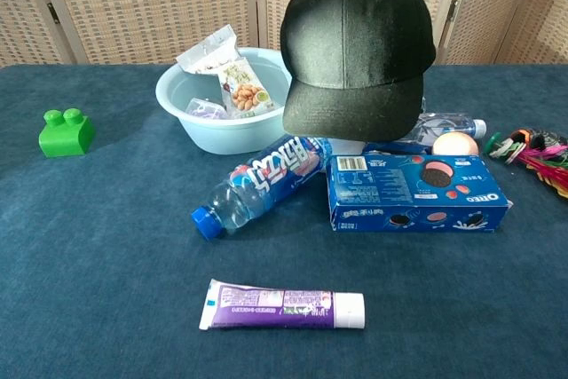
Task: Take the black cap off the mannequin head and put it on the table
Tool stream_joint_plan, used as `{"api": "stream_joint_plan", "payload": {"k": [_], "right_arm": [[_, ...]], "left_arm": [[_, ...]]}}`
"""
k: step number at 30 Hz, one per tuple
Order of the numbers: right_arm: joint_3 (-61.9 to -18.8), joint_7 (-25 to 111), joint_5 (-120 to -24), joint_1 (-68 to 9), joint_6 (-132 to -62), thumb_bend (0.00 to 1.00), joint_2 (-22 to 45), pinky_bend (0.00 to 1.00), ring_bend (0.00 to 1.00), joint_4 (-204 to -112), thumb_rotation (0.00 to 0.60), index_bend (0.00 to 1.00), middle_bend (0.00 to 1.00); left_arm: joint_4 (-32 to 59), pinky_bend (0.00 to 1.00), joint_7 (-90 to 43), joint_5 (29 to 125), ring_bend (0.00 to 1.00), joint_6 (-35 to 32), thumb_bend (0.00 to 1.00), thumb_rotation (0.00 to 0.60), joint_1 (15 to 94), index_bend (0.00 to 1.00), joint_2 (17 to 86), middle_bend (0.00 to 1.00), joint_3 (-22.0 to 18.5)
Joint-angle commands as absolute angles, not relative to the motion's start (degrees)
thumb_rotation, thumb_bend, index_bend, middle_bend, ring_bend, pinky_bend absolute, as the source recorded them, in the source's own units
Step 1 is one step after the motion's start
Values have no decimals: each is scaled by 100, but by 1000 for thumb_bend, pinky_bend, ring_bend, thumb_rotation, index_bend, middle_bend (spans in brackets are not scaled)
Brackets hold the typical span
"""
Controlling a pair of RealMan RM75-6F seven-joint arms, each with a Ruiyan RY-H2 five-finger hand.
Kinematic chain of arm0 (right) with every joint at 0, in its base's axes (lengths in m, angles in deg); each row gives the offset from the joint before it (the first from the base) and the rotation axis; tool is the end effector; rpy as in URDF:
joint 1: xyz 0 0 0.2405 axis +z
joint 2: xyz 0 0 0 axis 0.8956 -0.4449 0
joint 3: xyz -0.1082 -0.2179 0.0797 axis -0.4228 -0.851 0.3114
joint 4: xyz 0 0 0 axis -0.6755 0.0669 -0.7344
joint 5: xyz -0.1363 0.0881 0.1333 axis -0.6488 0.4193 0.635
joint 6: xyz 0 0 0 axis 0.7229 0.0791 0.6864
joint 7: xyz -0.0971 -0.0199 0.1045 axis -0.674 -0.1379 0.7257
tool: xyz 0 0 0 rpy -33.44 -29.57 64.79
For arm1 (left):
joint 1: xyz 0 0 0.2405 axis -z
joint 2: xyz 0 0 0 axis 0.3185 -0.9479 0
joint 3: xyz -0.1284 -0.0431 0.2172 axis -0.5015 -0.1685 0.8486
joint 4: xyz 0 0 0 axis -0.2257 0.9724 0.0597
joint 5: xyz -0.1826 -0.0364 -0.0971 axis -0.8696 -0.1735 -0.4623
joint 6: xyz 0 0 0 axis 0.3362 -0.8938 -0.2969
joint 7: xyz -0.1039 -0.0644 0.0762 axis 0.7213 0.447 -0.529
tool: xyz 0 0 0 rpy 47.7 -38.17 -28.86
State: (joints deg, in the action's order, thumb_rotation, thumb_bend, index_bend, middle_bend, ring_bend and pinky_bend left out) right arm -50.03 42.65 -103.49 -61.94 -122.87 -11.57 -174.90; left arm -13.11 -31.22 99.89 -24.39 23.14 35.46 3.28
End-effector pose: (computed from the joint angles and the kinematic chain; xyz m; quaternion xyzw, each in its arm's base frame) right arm -0.3072 -0.1546 0.1786 0.6299 -0.3406 0.3914 0.5779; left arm -0.2854 0.1784 0.1386 -0.5764 -0.3946 -0.3985 0.5943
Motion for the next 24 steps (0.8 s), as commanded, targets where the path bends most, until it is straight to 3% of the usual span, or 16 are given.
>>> {"api": "stream_joint_plan", "payload": {"k": [1,19,21,24], "right_arm": [[-5002,4268,-10346,-6199,-12294,106,-1154,207,137,-17484,600,154,216],[-4916,4242,-10368,-6265,-12542,106,-1257,207,137,-17544,600,154,217],[-4916,4243,-10376,-6272,-12558,106,-1256,207,137,-17546,600,154,217],[-4926,4252,-10390,-6283,-12571,106,-1253,207,137,-17545,600,154,218]], "left_arm": [[-1303,480,-3116,9991,407,-2430,46,600,2320,232,3556,373,326],[-1130,510,-2598,10599,444,-2140,47,600,2732,250,3589,374,313],[-1145,550,-2492,10731,470,-1988,47,600,2888,258,3583,396,306],[-1124,652,-2431,10925,610,-1786,47,600,3126,292,3637,524,284]]}}
